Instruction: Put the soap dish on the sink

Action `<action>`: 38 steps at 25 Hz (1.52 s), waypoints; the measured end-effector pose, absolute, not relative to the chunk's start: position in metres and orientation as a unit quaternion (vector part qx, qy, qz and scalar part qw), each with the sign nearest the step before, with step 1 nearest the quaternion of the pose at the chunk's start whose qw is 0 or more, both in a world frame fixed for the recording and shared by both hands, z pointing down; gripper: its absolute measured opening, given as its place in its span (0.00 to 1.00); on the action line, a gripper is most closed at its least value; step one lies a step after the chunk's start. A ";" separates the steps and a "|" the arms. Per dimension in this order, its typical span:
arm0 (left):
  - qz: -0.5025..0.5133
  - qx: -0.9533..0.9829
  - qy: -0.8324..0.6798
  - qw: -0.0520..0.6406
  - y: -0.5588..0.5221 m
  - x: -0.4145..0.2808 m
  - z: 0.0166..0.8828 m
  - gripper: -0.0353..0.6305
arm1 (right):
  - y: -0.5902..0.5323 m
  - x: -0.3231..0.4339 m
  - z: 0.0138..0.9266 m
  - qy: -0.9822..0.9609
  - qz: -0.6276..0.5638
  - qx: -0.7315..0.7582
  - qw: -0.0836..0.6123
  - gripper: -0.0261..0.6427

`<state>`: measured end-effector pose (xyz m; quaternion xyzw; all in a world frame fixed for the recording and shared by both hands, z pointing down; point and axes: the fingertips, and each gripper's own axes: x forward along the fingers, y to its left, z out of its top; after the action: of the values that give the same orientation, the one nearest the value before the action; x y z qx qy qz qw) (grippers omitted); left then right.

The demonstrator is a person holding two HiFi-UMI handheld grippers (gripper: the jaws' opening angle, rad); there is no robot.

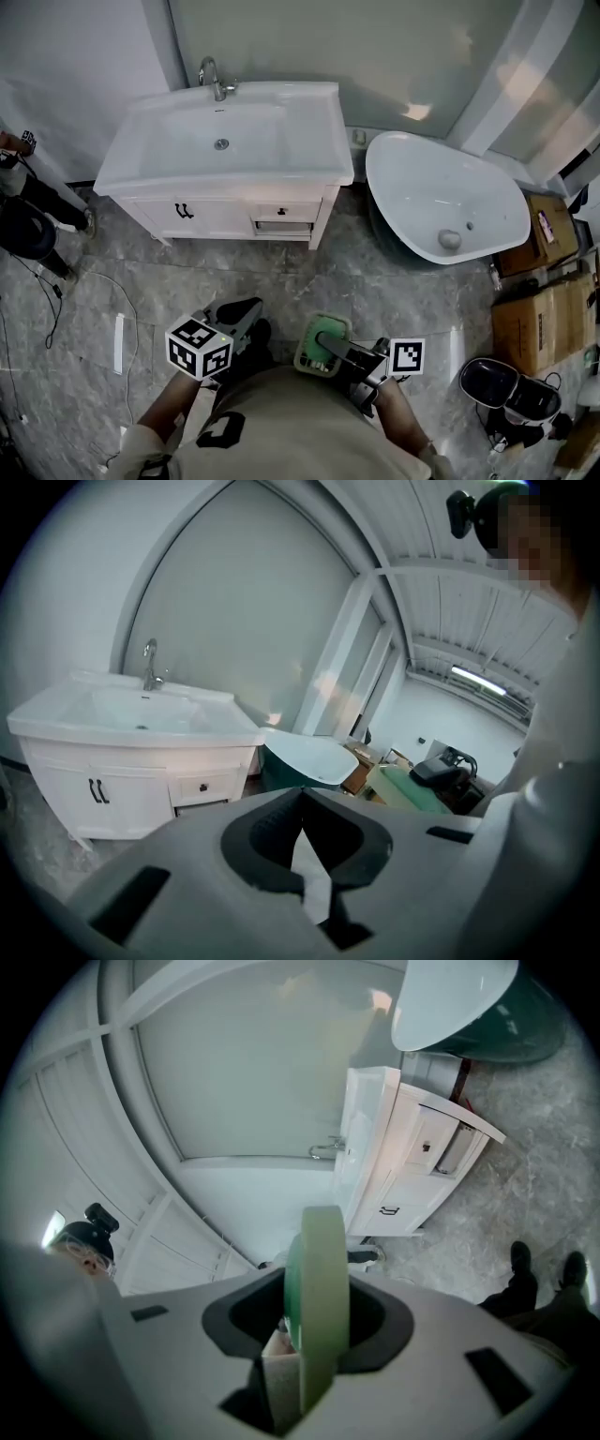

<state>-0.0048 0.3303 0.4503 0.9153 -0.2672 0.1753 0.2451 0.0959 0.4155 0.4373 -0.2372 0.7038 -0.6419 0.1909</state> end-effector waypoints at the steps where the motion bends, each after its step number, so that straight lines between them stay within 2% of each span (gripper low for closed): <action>1: 0.172 0.919 -0.267 0.233 0.321 -0.010 0.446 0.08 | 0.409 0.093 0.437 0.705 -0.641 -0.239 0.188 0.23; 5: 0.148 0.934 -0.248 0.211 0.293 -0.024 0.434 0.08 | 0.383 0.077 0.430 0.710 -0.637 -0.238 0.183 0.23; 13: 0.130 0.915 -0.283 0.257 0.255 -0.082 0.447 0.08 | 0.348 0.030 0.428 0.724 -0.635 -0.230 0.142 0.23; 18: 0.111 0.912 -0.265 0.292 0.256 -0.086 0.455 0.08 | 0.336 0.011 0.433 0.719 -0.640 -0.235 0.135 0.23; 26: 0.101 0.931 -0.241 0.256 0.240 -0.092 0.445 0.08 | 0.314 -0.020 0.431 0.723 -0.636 -0.237 0.132 0.23; 38: 0.090 0.929 -0.244 0.262 0.227 -0.131 0.451 0.08 | 0.298 -0.056 0.432 0.724 -0.635 -0.241 0.122 0.23</action>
<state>-0.1307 0.2274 0.4507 0.9293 -0.2440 0.0903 0.2621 -0.0557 0.2980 0.4318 -0.2405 0.7236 -0.6354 0.1219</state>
